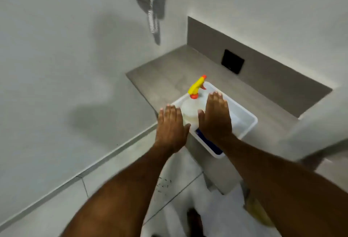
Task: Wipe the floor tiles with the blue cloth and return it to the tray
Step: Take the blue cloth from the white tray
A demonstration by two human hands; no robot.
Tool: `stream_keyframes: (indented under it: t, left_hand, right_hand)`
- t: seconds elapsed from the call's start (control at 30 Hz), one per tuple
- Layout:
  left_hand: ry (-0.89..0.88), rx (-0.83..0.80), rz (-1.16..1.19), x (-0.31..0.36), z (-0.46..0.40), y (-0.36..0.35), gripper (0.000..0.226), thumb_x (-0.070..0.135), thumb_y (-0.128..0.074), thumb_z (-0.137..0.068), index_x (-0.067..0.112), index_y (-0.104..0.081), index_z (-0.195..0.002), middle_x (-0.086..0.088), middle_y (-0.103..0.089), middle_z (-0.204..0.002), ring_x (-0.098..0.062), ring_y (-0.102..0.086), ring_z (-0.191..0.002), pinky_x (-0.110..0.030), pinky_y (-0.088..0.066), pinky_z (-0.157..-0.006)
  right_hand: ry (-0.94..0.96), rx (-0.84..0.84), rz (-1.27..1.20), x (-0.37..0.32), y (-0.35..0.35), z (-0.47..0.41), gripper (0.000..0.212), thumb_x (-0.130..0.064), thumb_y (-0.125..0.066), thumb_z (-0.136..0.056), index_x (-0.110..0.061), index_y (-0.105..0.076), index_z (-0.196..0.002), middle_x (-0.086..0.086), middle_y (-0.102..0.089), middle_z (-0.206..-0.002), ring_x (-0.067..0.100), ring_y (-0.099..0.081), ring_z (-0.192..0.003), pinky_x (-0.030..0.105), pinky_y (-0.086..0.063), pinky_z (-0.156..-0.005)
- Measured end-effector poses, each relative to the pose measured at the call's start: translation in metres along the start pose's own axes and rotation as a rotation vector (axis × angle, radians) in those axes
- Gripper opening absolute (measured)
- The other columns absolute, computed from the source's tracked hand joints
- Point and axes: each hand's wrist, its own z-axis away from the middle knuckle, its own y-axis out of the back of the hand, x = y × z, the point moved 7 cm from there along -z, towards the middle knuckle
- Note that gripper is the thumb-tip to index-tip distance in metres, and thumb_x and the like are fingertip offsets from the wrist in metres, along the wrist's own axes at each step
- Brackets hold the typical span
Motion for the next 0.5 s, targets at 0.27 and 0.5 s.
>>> stream_keyframes:
  t: [0.27,0.5]
  left_hand:
    - [-0.073,-0.222,0.042,0.087,-0.019,-0.075,0.045,0.048,-0.036,-0.099,0.015,-0.067,-0.105,-0.007,-0.070,-0.108,-0.027,-0.058,-0.116,-0.054,-0.007,-0.122]
    - [0.099,-0.475,0.073,0.084,-0.037,-0.097,0.028,0.037,-0.047,-0.095,0.019,-0.068,-0.097,0.001,-0.072,-0.099,-0.025,-0.057,-0.121,-0.069,0.016,-0.113]
  right_hand:
    - [-0.217,-0.458,0.038,0.098,-0.053,0.051,0.074,-0.031,-0.063,-0.091,0.005,-0.029,-0.145,0.028,-0.042,-0.148,0.041,-0.036,-0.141,0.050,-0.027,-0.118]
    - [-0.239,-0.732,0.171,0.108,-0.073,0.038,0.036,-0.031,-0.073,-0.079,-0.011,-0.055,-0.103,0.009,-0.069,-0.102,0.032,-0.062,-0.106,0.051,-0.029,-0.113]
